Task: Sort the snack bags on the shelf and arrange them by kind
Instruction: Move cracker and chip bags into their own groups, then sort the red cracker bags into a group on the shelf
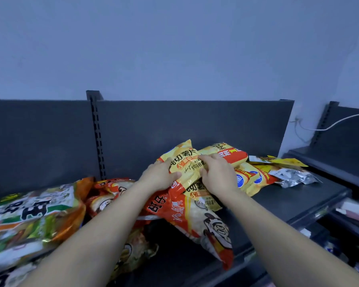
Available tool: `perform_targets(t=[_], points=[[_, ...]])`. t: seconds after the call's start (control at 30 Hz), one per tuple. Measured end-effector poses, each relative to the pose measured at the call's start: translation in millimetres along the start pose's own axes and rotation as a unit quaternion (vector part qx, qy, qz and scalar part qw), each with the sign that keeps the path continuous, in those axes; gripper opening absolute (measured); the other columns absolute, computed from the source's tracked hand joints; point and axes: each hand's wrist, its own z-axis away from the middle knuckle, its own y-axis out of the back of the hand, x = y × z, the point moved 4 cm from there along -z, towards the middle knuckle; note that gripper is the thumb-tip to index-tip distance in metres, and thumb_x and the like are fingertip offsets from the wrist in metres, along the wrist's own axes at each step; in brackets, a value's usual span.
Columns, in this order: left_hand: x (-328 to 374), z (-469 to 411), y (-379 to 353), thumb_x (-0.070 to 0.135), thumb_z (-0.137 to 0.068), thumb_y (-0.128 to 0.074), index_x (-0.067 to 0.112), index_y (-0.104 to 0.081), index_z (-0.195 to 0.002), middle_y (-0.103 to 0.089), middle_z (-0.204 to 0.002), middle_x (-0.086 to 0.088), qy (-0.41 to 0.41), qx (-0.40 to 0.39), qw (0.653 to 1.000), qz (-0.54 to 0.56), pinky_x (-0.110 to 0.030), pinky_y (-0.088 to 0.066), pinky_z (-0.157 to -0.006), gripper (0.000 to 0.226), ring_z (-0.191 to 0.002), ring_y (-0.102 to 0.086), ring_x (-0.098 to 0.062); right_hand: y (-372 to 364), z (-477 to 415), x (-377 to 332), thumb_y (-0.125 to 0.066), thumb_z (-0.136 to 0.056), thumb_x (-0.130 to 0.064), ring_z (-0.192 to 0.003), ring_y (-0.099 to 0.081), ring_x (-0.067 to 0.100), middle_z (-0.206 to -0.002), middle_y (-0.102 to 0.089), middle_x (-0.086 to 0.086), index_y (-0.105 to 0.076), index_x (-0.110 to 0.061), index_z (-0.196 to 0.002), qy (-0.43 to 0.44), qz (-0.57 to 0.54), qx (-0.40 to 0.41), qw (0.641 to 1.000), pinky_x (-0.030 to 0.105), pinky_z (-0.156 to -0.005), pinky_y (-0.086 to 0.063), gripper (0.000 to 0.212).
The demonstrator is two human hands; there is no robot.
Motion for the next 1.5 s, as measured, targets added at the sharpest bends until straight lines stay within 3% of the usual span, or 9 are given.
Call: perform_targets(t=[0.13,0.23,0.3,0.4,0.5,0.7,0.83,1.17,1.5], points=[[1,10,6,0.054,-0.092,-0.051,0.020,-0.035,-0.146,-0.042,-0.146,-0.007,0.009,0.011,1.000,-0.015,-0.046,-0.038,-0.107,0.066,-0.133,-0.041,-0.029,4,5,1,-0.054,-0.091,-0.023,-0.131,-0.038,0.023,-0.140,-0.045,0.002,-0.042,-0.025,-0.141,0.020,0.052,0.002,0.998,0.040,-0.108,-0.028,0.052],[-2,26,16,0.053,-0.087,-0.059,0.023,-0.056,-0.124,-0.057,-0.124,-0.005,0.006,0.036,0.999,-0.026,-0.046,-0.046,-0.097,0.047,-0.119,-0.052,-0.028,10,16,-6,-0.056,-0.084,-0.016,-0.143,-0.023,0.024,-0.150,-0.035,0.006,-0.041,-0.022,-0.143,0.056,0.068,0.018,0.996,0.044,-0.115,-0.016,0.061],[-4,43,24,0.051,-0.087,-0.060,0.024,-0.057,-0.126,-0.057,-0.126,-0.004,0.013,0.055,0.997,-0.060,-0.046,-0.045,-0.098,0.047,-0.120,-0.050,-0.027,15,24,-13,-0.056,-0.082,-0.014,-0.146,-0.018,0.024,-0.152,-0.033,0.006,-0.043,-0.020,-0.142,0.081,0.059,0.016,0.995,0.045,-0.117,-0.012,0.062],[-10,77,37,0.043,-0.090,-0.057,0.019,-0.052,-0.133,-0.051,-0.135,-0.006,0.039,0.079,0.987,-0.138,-0.046,-0.042,-0.102,0.050,-0.126,-0.044,-0.028,23,38,-28,-0.054,-0.087,-0.017,-0.146,-0.020,0.023,-0.149,-0.038,0.004,-0.042,-0.018,-0.141,0.122,0.031,0.001,0.992,0.042,-0.118,-0.014,0.056],[-24,117,50,0.031,-0.089,-0.053,0.017,-0.058,-0.119,-0.054,-0.127,-0.007,0.061,0.102,0.974,-0.194,-0.042,-0.044,-0.095,0.034,-0.120,-0.045,-0.029,28,57,-52,-0.054,-0.091,-0.027,-0.140,-0.029,0.021,-0.144,-0.043,0.002,-0.042,-0.020,-0.141,0.164,0.010,-0.016,0.986,0.040,-0.114,-0.020,0.052],[-61,210,86,0.035,-0.091,-0.050,0.021,-0.054,-0.124,-0.054,-0.124,-0.007,0.139,0.129,0.942,-0.277,-0.041,-0.042,-0.093,0.036,-0.121,-0.045,-0.030,28,101,-129,-0.060,-0.090,-0.037,-0.134,-0.037,0.023,-0.138,-0.050,0.001,-0.044,-0.023,-0.140,0.250,-0.023,-0.085,0.964,0.040,-0.110,-0.027,0.055],[-93,275,112,0.030,-0.090,-0.051,0.018,-0.054,-0.124,-0.055,-0.126,-0.005,0.188,0.142,0.915,-0.327,-0.039,-0.043,-0.091,0.036,-0.119,-0.046,-0.028,30,129,-188,-0.062,-0.087,-0.038,-0.125,-0.045,0.027,-0.127,-0.056,0.004,-0.053,-0.022,-0.129,0.304,-0.027,-0.100,0.947,0.039,-0.098,-0.036,0.046],[-191,441,171,0.022,-0.087,-0.051,0.020,-0.054,-0.127,-0.057,-0.124,-0.005,0.304,0.146,0.870,-0.361,-0.037,-0.045,-0.089,0.040,-0.120,-0.047,-0.027,31,220,-361,-0.061,-0.085,-0.032,-0.121,-0.048,0.029,-0.126,-0.056,0.005,-0.053,-0.024,-0.131,0.425,-0.060,-0.132,0.893,0.039,-0.096,-0.040,0.047],[-303,577,228,0.018,-0.087,-0.048,0.017,-0.057,-0.126,-0.057,-0.128,-0.006,0.373,0.143,0.837,-0.374,-0.040,-0.045,-0.095,0.040,-0.122,-0.047,-0.028,26,299,-520,-0.060,-0.086,-0.032,-0.125,-0.047,0.029,-0.130,-0.056,0.006,-0.052,-0.023,-0.134,0.464,-0.104,-0.132,0.870,0.038,-0.099,-0.039,0.049]])
